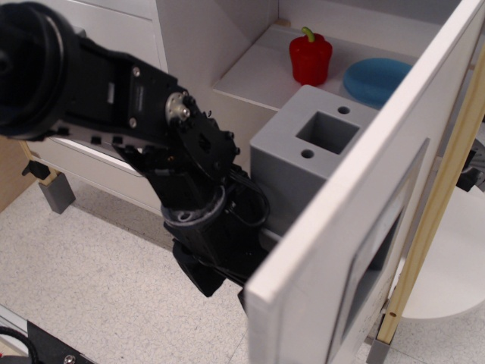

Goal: Open fridge

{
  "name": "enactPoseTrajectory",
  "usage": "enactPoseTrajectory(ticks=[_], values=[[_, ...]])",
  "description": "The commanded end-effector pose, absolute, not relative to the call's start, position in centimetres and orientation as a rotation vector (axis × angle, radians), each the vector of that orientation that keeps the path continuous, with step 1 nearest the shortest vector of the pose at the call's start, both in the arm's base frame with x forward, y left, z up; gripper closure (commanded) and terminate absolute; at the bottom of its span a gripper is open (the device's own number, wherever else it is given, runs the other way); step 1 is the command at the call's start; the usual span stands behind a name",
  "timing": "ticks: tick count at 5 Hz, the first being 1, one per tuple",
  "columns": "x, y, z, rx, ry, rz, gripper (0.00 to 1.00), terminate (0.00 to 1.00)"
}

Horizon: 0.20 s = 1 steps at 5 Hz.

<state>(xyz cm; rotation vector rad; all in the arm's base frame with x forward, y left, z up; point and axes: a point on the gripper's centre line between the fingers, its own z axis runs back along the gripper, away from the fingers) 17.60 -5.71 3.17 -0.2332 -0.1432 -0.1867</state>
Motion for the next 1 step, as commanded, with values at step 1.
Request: enactPoseTrajectory(ticks=[1], values=[[18.49, -4.24, 5.09, -0.238, -0.200, -0.205, 0.00, 1.00]])
